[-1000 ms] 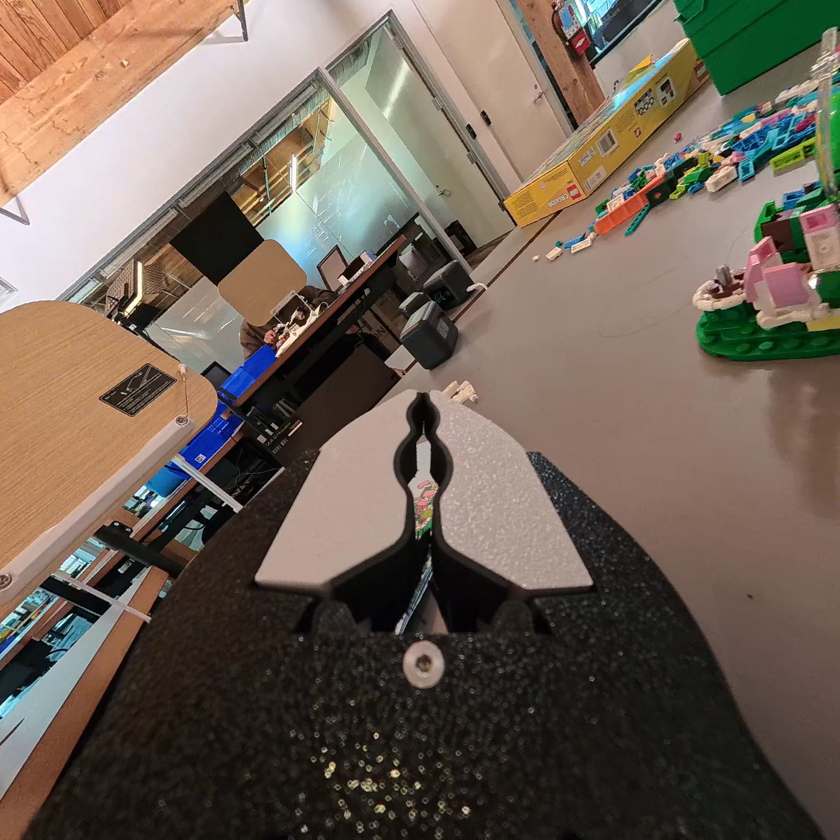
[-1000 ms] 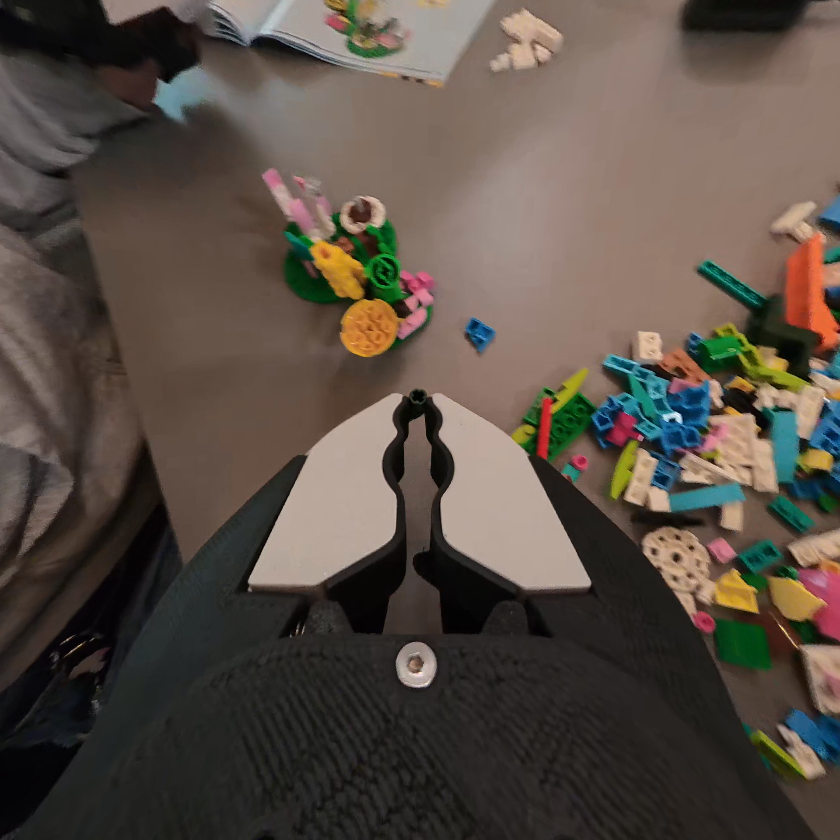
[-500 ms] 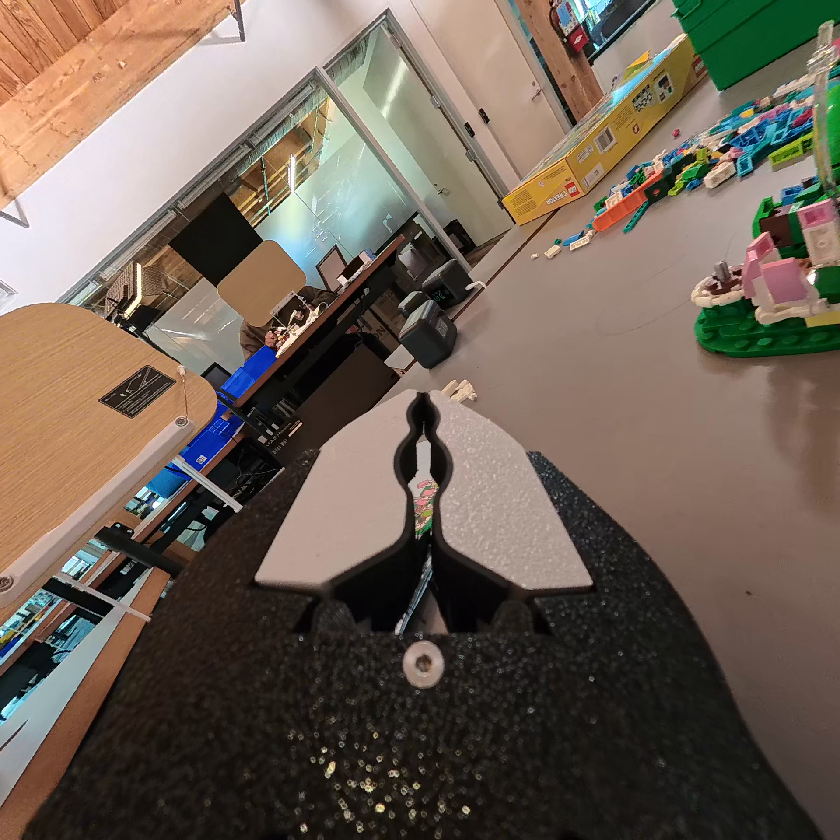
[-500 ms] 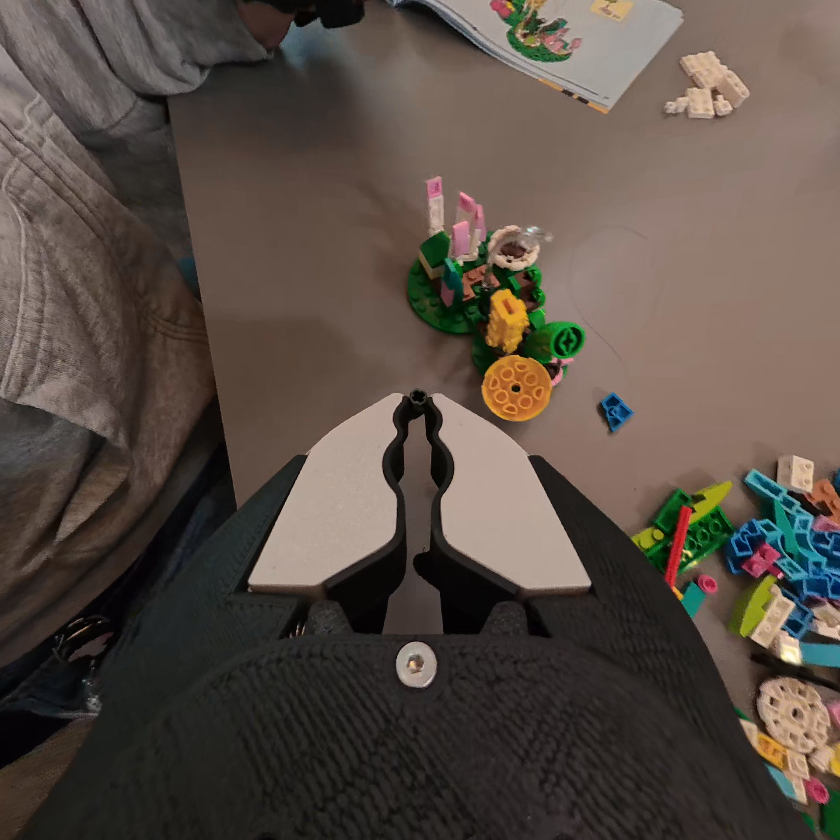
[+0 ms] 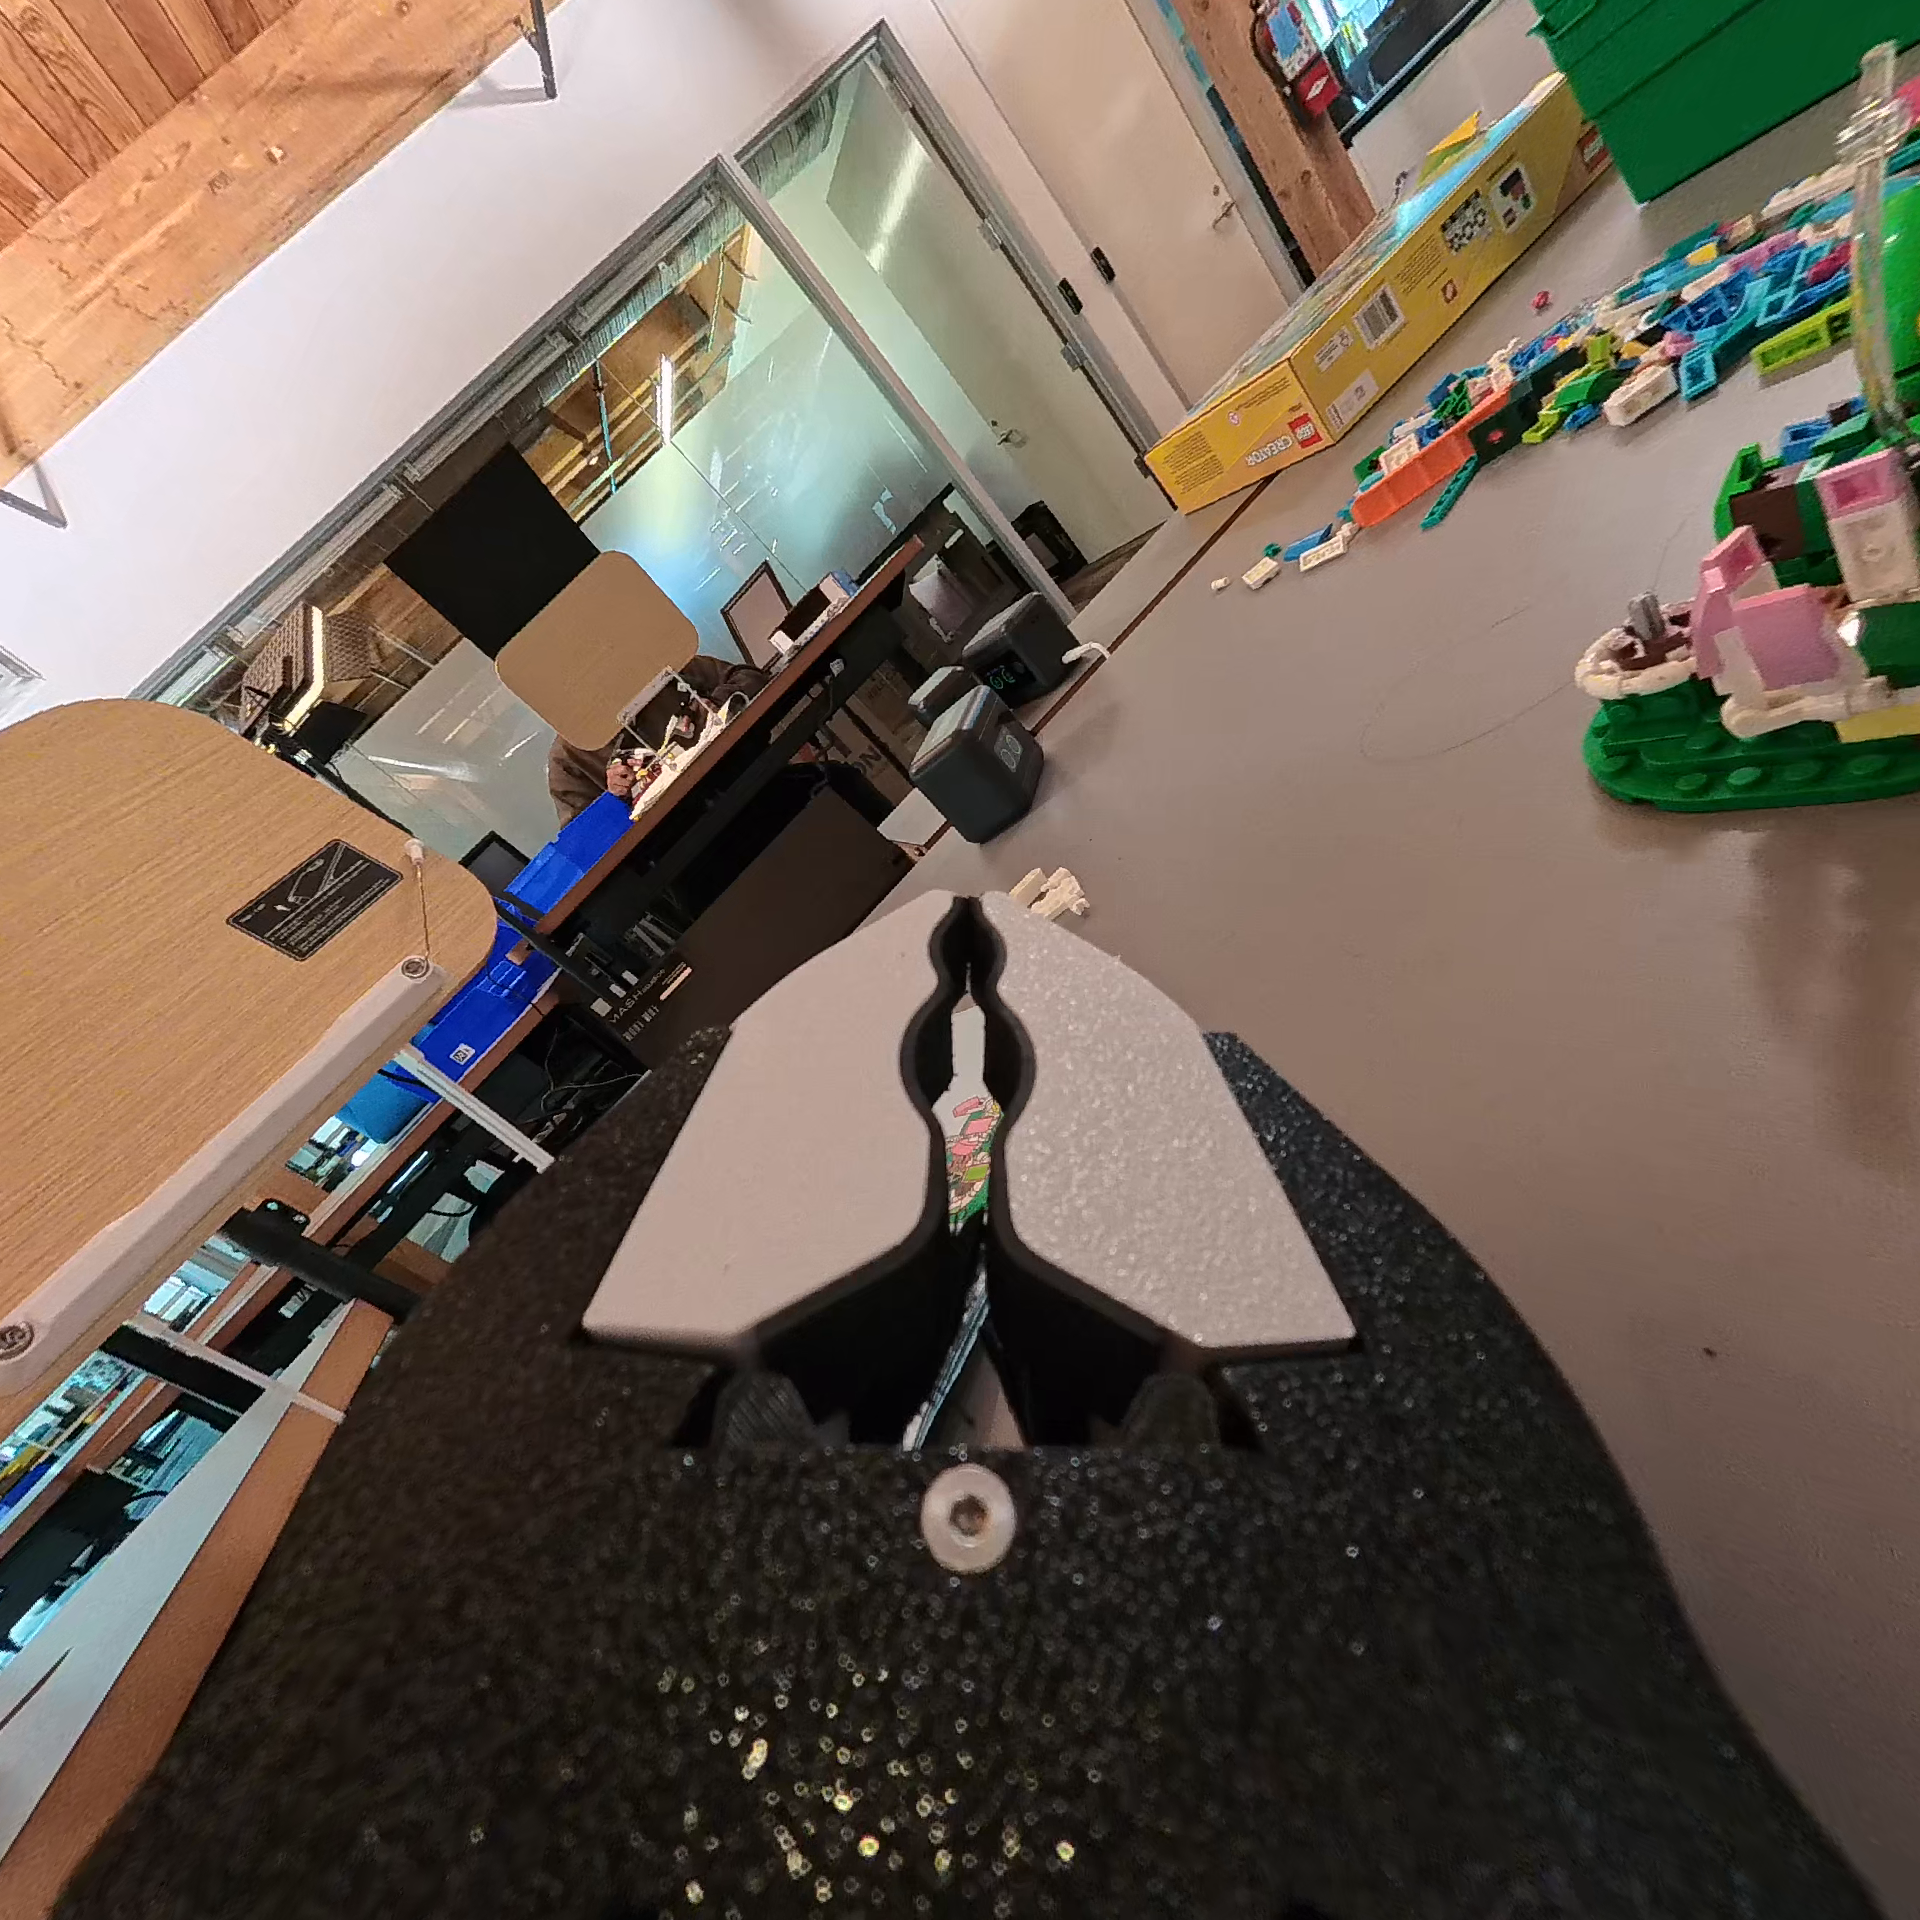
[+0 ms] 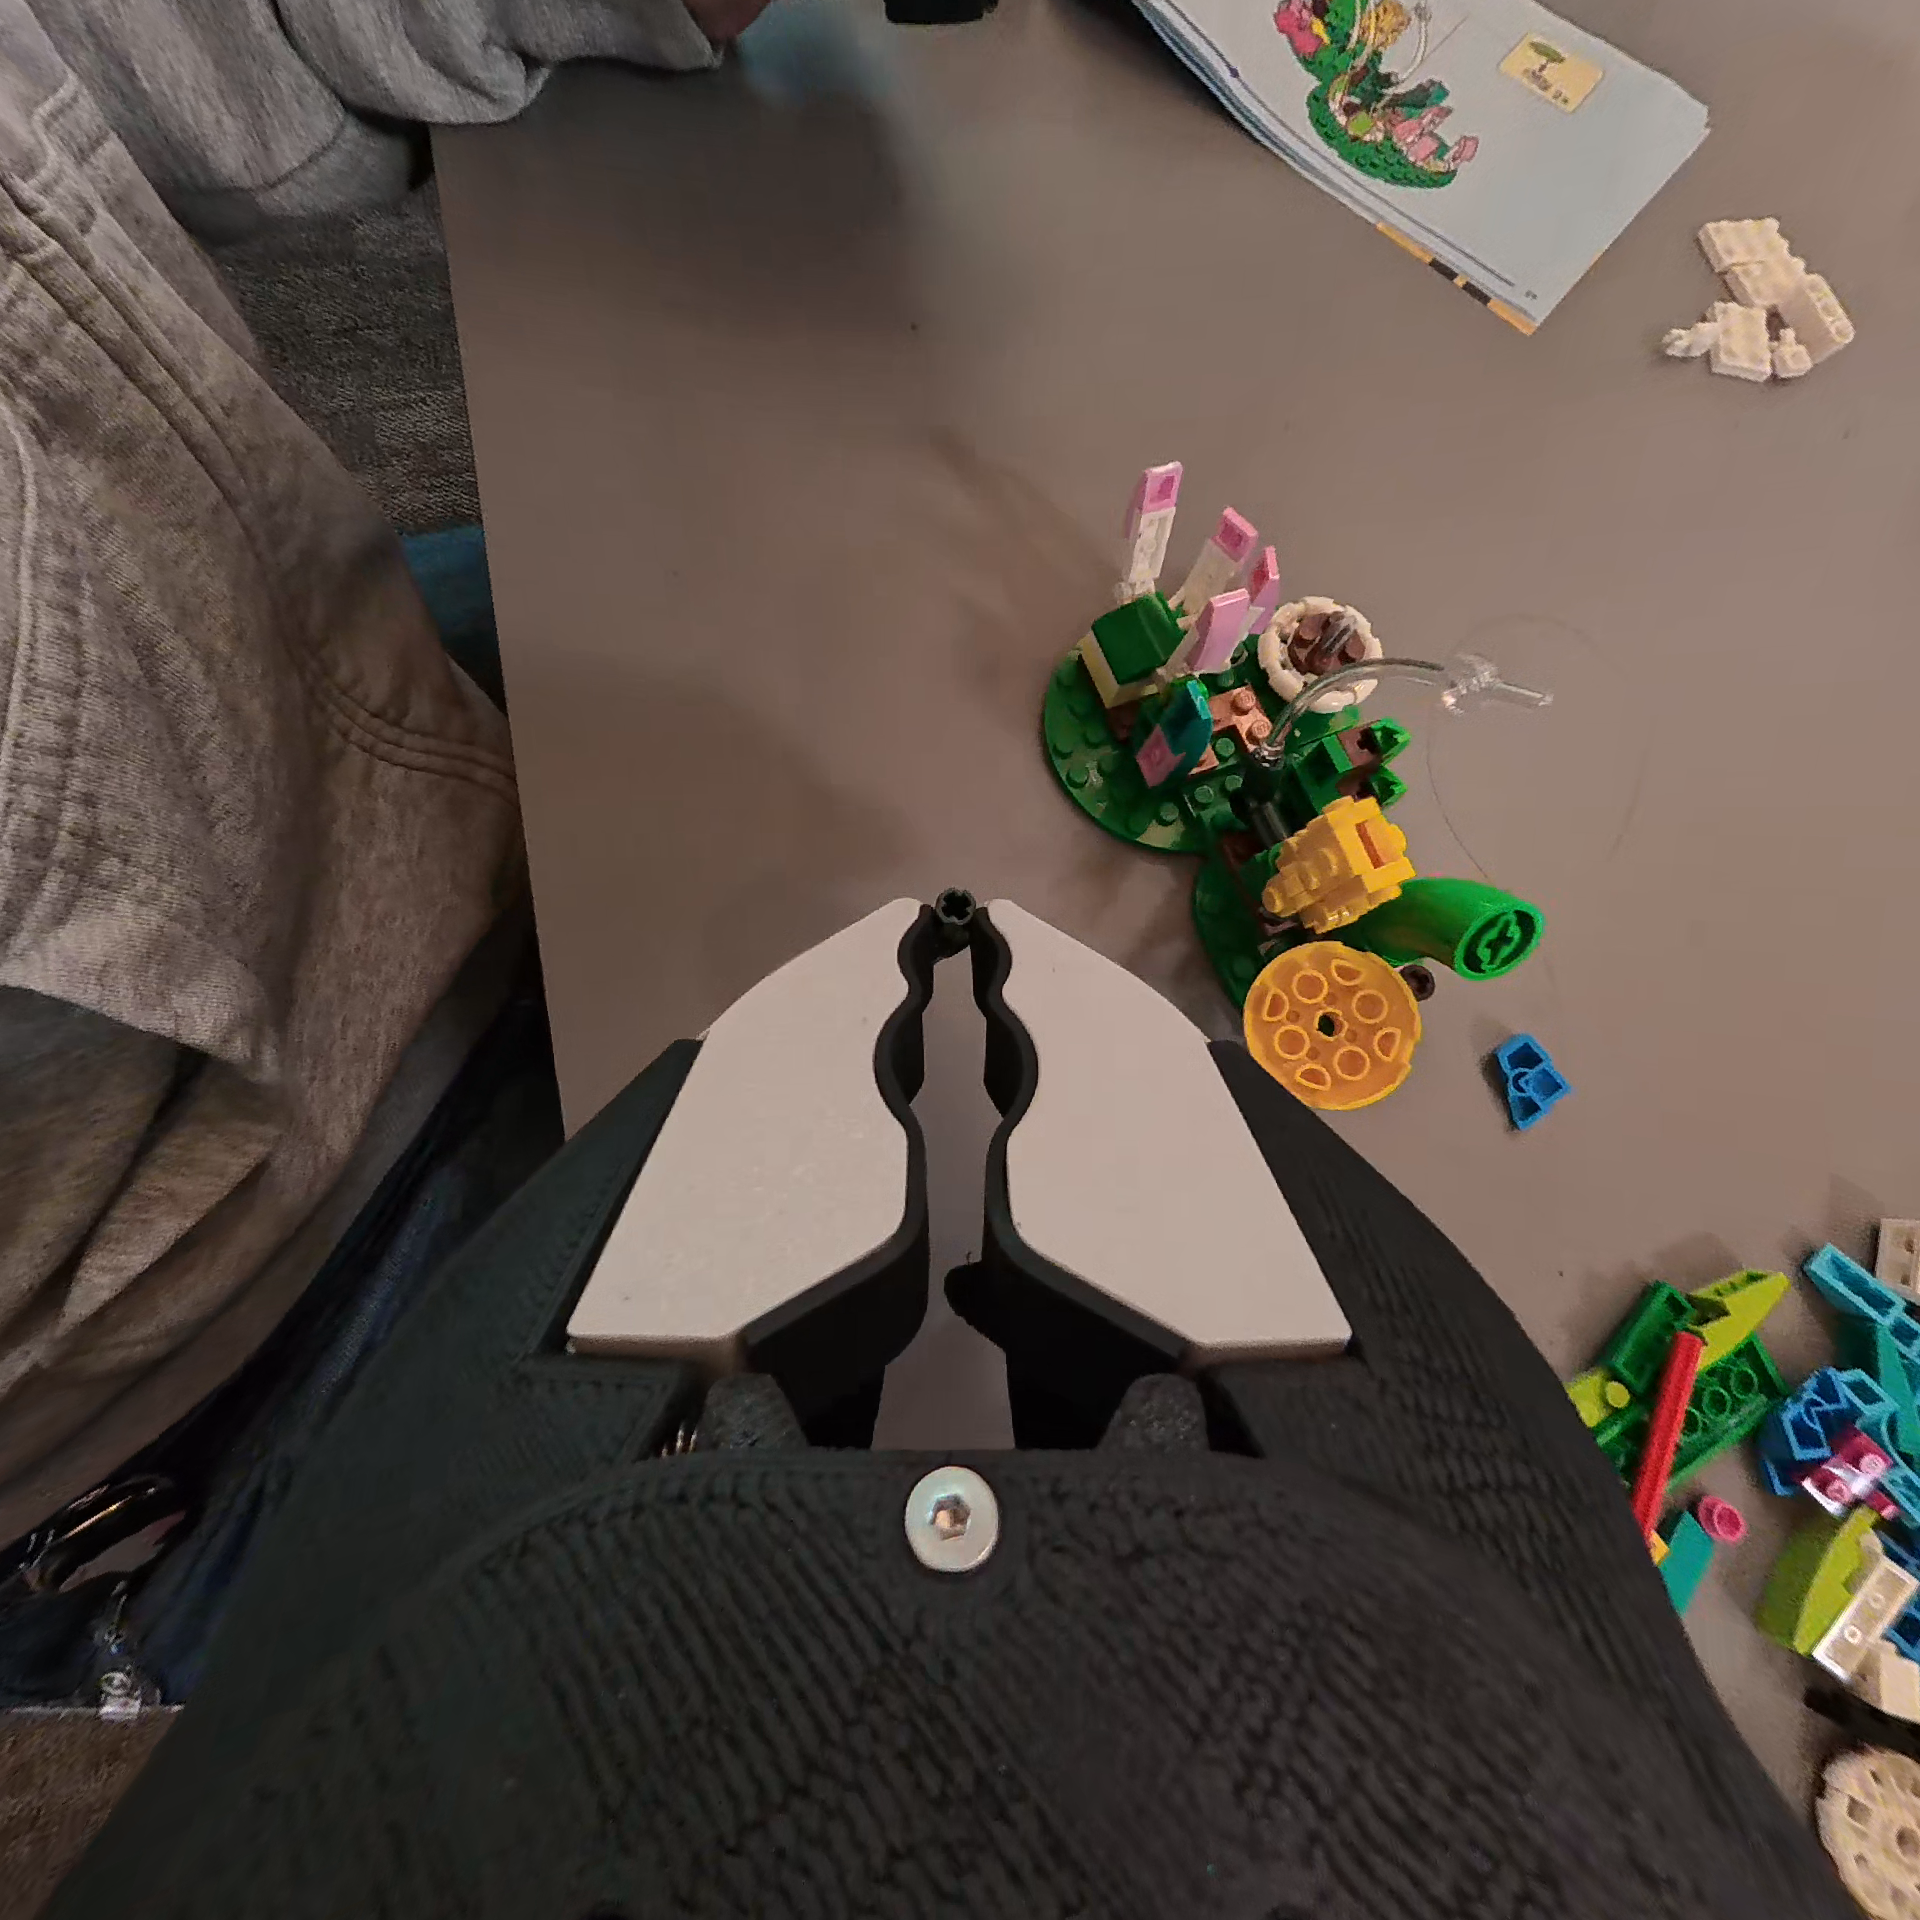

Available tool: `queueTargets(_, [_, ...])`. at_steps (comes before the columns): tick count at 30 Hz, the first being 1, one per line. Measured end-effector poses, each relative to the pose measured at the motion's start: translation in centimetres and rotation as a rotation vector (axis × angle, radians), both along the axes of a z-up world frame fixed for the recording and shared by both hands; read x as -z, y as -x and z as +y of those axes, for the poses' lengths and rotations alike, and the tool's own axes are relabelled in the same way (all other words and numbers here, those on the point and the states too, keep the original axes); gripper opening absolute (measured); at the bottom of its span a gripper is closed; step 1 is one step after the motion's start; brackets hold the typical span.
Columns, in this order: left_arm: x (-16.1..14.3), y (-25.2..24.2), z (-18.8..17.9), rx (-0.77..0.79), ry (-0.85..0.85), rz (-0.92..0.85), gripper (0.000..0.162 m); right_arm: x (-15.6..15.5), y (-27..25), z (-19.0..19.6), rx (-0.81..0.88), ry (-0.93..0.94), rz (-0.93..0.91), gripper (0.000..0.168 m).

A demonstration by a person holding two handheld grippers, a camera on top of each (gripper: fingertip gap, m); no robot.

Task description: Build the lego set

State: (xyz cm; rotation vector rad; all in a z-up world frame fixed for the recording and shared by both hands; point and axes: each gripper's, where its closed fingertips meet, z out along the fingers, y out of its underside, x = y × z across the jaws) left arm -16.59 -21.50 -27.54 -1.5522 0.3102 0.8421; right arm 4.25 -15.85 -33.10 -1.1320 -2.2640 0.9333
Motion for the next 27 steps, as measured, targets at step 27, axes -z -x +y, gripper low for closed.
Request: queueTargets(27, [0.1, -0.1, 0.1, 0.004, 0.005, 0.004, 0.0, 2.6, 0.0, 2.3, 0.103, -0.101, -0.078, 0.006])
